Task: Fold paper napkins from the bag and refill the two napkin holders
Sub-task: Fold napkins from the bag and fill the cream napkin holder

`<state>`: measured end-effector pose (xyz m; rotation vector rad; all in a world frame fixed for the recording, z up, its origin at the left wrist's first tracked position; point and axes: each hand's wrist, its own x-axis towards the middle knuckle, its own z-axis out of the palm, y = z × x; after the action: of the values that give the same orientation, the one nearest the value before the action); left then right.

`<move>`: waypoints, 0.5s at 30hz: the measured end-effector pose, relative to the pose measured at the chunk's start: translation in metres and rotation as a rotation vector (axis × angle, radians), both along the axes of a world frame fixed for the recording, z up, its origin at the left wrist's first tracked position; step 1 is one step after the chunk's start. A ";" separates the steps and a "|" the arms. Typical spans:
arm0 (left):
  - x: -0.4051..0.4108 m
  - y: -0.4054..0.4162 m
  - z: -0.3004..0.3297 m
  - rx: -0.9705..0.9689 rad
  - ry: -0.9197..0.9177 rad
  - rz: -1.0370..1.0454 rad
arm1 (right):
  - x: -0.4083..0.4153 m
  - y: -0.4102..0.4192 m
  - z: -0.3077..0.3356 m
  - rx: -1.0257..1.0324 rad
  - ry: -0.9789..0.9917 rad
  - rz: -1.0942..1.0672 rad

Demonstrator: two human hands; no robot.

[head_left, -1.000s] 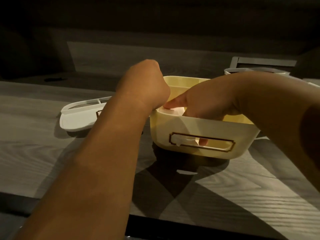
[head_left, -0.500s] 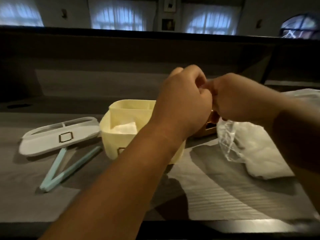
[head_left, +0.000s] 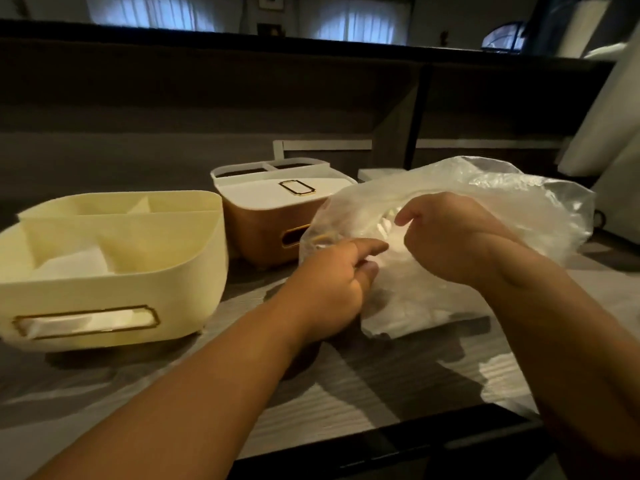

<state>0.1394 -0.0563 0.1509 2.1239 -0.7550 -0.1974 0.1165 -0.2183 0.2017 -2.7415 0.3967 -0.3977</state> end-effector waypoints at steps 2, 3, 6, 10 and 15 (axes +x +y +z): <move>0.007 0.002 -0.004 0.017 -0.062 0.039 | 0.003 -0.004 -0.008 -0.045 0.013 0.018; 0.010 0.002 -0.004 0.039 -0.099 0.049 | 0.004 -0.007 -0.010 -0.065 0.029 0.025; 0.013 0.004 -0.003 0.180 -0.203 0.062 | 0.009 -0.010 -0.012 -0.116 0.075 0.040; 0.015 0.008 -0.001 0.327 -0.374 0.146 | 0.020 -0.012 -0.017 -0.166 0.093 0.082; 0.009 0.010 0.000 0.325 -0.442 0.121 | 0.027 -0.012 -0.017 -0.239 0.137 0.105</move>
<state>0.1483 -0.0462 0.1512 2.5554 -0.8875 0.2404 0.1431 -0.2302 0.1847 -3.0183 0.2516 -0.2439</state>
